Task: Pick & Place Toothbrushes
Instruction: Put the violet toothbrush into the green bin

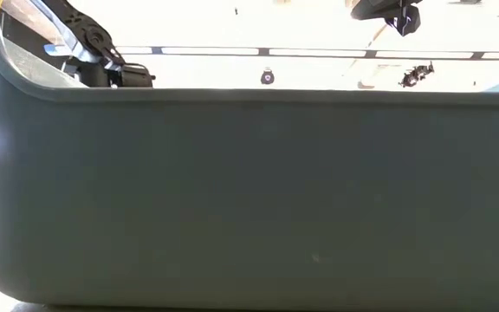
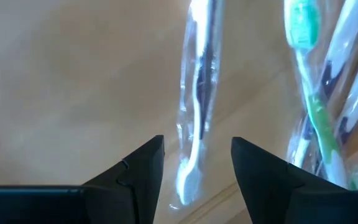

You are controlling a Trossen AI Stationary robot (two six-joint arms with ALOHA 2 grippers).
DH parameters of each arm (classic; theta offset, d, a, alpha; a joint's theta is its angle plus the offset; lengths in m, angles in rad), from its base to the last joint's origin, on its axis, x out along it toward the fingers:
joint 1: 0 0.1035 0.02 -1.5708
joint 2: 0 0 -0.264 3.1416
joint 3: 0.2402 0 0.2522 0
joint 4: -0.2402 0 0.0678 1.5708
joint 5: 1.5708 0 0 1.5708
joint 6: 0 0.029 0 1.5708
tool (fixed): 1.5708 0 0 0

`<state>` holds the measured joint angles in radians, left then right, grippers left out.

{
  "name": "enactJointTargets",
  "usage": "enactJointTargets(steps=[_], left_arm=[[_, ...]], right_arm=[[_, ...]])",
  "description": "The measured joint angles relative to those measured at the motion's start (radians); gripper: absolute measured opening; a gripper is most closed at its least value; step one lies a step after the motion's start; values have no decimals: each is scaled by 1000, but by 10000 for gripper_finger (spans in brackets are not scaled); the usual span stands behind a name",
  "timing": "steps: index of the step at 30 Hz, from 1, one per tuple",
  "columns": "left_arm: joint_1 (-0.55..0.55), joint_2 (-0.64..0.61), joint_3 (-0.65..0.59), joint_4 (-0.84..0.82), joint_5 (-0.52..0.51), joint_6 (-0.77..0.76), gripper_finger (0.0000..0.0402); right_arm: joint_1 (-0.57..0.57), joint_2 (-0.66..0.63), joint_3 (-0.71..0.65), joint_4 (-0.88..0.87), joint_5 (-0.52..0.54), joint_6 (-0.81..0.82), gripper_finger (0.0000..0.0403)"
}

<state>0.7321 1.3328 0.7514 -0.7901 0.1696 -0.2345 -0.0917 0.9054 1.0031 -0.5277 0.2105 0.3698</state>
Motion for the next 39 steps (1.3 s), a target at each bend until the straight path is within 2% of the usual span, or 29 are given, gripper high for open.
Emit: enactJointTargets(steps=[6, 15, 23, 32, 39], left_arm=[[-79, 62, 0, 52, -28, 5, 184], [-146, 123, 0, 65, -176, -15, 184], [-144, 127, 0, 105, -181, -17, 183], [-144, 127, 0, 128, -180, -15, 141], [-144, 123, -51, 208, -176, -6, 134]], right_arm=[[0, 0, 0, 0, 0, 0, 2], [0, 0, 0, 0, 0, 0, 2], [0, 0, 0, 0, 0, 0, 2], [0, 0, 0, 0, 0, 0, 2], [0, 0, 0, 0, -3, 0, 2]])
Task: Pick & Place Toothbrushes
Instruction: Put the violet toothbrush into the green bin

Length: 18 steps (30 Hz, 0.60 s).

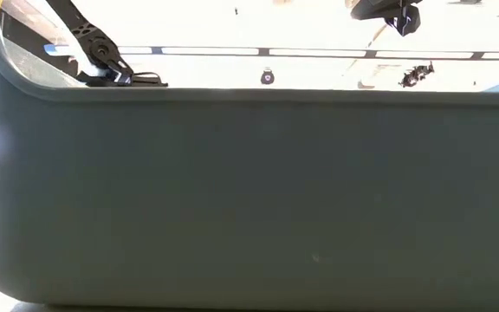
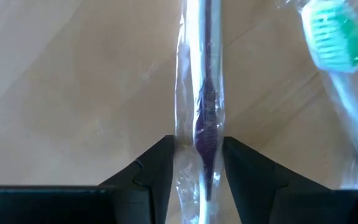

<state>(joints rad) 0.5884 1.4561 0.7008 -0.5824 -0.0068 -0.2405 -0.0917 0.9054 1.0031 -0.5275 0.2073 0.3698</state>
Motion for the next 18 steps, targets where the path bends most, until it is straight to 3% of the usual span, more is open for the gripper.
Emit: enactJointTargets(steps=[6, 18], left_arm=[[0, -2, -58, 18, 23, -29, 134], [1, -1, -26, 0, 48, -45, 134]], right_arm=[[0, 0, 0, 0, 0, 0, 2], [0, 0, 0, 0, 0, 0, 2]])
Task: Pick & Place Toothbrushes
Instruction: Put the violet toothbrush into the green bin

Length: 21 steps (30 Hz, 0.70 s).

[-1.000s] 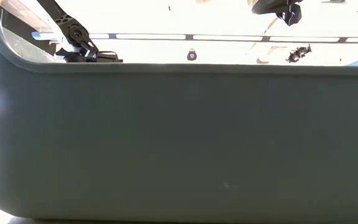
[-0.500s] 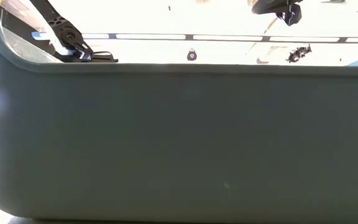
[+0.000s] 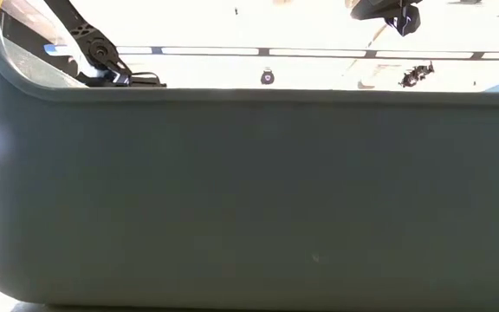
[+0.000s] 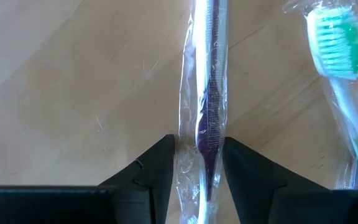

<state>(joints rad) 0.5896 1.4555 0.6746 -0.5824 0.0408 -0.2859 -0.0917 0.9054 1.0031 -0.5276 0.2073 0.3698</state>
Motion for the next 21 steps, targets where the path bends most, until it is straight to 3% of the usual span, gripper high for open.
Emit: enactJointTargets(steps=[5, 14, 21], left_arm=[[0, 0, 7, -1, 1, 0, 113], [0, 0, 7, -22, 3, -10, 27], [-2, -30, 12, -83, 127, -11, 26]], right_arm=[[0, 0, 0, 0, 0, 0, 2], [0, 0, 0, 0, 0, 0, 2], [0, 0, 0, 0, 0, 2, 2]])
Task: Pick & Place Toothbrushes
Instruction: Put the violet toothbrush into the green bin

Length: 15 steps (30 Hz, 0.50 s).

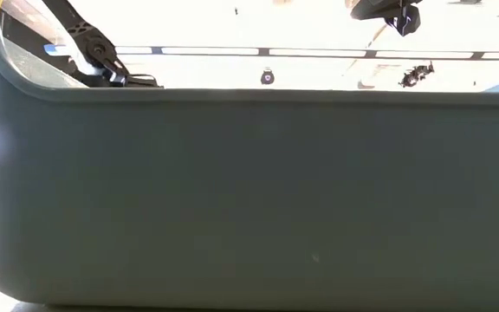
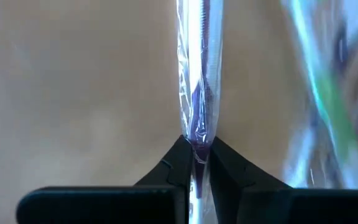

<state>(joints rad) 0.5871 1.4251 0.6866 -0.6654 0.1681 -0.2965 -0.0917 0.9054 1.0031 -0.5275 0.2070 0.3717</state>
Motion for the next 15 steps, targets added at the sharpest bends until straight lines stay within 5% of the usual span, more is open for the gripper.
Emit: enactJointTargets(steps=[15], left_arm=[[1, -179, 273, -121, 27, 129, 27]], right_arm=[[0, 0, 0, 0, 4, -10, 2]])
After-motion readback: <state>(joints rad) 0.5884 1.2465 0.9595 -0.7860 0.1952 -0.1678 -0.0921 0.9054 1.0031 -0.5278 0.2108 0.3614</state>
